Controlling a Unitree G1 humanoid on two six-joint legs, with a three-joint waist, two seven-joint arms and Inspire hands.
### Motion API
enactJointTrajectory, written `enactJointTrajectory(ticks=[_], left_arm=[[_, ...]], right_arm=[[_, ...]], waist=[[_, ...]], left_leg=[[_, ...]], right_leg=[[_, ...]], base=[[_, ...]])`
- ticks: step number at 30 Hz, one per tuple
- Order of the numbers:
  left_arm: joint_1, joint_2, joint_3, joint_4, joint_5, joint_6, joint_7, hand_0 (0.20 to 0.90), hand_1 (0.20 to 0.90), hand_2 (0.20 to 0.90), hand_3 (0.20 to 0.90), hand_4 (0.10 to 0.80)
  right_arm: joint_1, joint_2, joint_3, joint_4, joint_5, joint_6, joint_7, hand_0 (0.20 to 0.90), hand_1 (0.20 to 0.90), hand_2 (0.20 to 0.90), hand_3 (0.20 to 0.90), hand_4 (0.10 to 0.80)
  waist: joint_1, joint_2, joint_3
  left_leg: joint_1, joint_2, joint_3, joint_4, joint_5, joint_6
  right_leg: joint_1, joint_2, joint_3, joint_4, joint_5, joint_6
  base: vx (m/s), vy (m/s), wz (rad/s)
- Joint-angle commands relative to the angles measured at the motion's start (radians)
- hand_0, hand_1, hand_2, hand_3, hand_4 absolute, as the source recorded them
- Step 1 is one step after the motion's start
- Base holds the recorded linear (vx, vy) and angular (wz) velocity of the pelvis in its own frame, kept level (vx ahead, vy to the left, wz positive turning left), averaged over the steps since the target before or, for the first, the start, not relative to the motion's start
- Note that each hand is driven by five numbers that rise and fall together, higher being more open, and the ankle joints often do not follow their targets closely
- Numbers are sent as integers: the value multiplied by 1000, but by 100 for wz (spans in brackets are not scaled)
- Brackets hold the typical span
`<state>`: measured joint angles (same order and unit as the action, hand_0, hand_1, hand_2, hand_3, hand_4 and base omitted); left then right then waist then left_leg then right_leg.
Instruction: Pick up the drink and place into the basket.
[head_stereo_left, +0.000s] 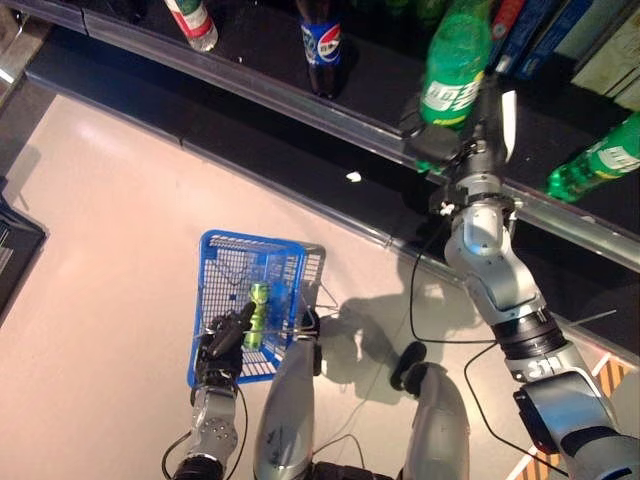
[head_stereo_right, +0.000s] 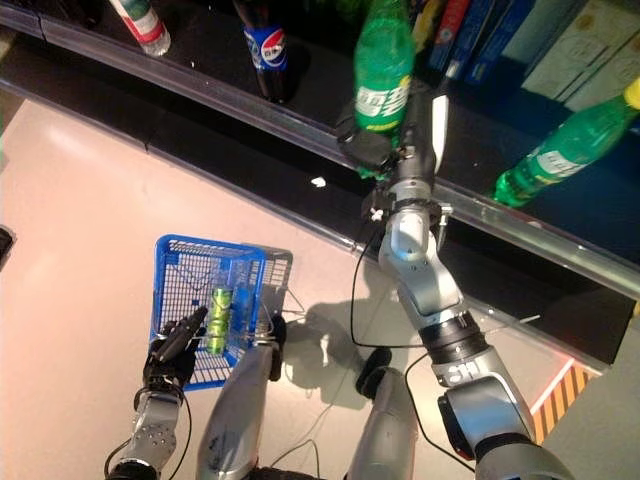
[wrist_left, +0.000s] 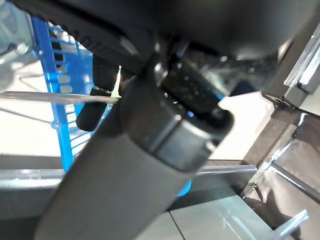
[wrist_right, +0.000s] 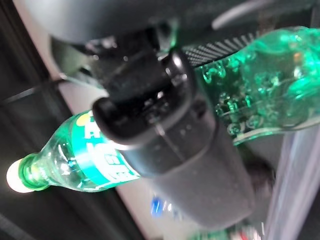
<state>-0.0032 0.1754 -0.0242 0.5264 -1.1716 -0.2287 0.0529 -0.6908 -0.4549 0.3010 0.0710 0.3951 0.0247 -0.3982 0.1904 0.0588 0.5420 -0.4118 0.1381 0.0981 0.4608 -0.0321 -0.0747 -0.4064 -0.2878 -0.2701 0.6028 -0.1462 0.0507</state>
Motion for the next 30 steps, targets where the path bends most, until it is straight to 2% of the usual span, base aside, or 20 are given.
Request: enactJointTrajectory(ticks=[1,5,11,18,24,30], left_arm=[[91,106,-3,-311,41,-52,-138,300,300,300,200,100],[120,115,-29,-413,56,-25,-157,300,300,300,200,100],[135,137,-66,-512,70,41,-224,300,300,300,200,100],[144,192,-121,-656,41,114,-320,300,300,300,200,100],[105,237,-159,-762,-14,119,-391,300,300,300,200,100],[47,259,-184,-839,-27,112,-467,300,300,300,200,100]], right_arm=[[-137,-20,-31,-277,40,-105,108,300,300,300,200,100],[-86,20,27,-311,89,-64,164,300,300,300,200,100],[-61,67,122,-257,59,-31,178,300,300,300,200,100],[-27,106,212,-154,136,-25,193,300,300,300,200,100],[-19,157,277,-47,140,-54,156,300,300,300,200,100],[-6,240,324,112,144,-78,146,300,300,300,200,100]], waist=[[21,12,-53],[42,8,-84],[79,12,-105],[125,25,-107],[163,36,-85],[191,45,-57]], left_leg=[[57,9,-74,-12,96,-26],[94,6,-87,-44,114,-32],[118,-6,-117,-82,127,-34],[141,-33,-154,-131,125,-32],[125,-60,-184,-136,105,-24],[108,-84,-213,-138,95,-17]], right_leg=[[164,2,-24,-19,-40,-29],[233,5,-50,-57,-38,-31],[291,0,-89,-100,-26,-29],[360,-14,-146,-153,-14,-11],[378,-34,-198,-161,-4,2],[379,-46,-224,-164,10,10]], base=[[58,-30,4],[50,-24,11],[8,-15,19],[-14,0,28],[-57,-38,28],[-34,-38,22]])
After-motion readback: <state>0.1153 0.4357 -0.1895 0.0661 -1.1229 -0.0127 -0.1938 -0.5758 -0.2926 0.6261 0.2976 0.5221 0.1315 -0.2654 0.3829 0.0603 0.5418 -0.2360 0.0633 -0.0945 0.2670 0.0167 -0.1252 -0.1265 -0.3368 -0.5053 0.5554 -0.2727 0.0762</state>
